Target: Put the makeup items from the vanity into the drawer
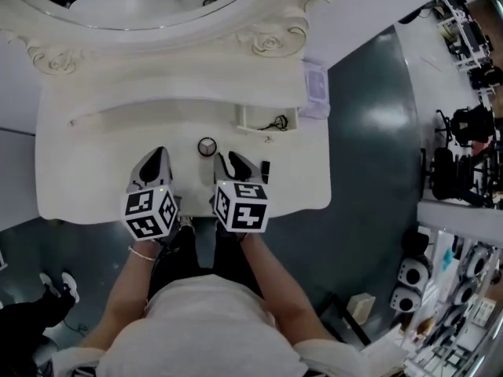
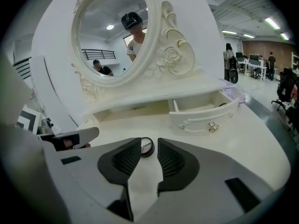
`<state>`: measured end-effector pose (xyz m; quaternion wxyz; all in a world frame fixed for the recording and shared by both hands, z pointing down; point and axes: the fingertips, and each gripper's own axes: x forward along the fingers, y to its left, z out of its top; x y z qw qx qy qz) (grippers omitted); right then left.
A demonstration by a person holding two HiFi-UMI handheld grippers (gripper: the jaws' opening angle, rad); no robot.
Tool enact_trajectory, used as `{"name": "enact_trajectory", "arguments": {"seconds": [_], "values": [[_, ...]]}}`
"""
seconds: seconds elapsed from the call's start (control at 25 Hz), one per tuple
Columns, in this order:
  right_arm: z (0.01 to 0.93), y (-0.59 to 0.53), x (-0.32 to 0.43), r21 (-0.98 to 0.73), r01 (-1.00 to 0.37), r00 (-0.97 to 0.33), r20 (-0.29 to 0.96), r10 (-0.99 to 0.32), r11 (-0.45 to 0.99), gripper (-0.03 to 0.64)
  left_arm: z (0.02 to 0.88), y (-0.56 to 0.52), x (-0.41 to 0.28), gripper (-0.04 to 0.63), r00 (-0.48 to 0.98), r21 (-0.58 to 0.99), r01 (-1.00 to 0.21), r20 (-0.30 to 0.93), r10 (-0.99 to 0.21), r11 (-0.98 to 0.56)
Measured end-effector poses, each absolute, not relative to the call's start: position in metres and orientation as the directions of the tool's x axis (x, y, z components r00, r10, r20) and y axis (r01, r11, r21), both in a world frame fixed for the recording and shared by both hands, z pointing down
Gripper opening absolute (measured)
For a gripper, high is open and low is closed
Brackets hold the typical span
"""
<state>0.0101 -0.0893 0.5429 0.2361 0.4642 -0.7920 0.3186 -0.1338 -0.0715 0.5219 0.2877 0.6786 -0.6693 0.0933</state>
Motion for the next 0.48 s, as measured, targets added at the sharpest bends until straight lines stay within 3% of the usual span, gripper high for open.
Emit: {"name": "enact_trajectory", "arguments": {"seconds": [0.48], "values": [[0.586,-0.090,-0.024,-0.215,-0.860,-0.454,0.735,-0.503,0.462,0.193,0.545,-0.053,-0.150,0.003,0.061,0.294,-0.948,0.540,-0.839,0.120]]}}
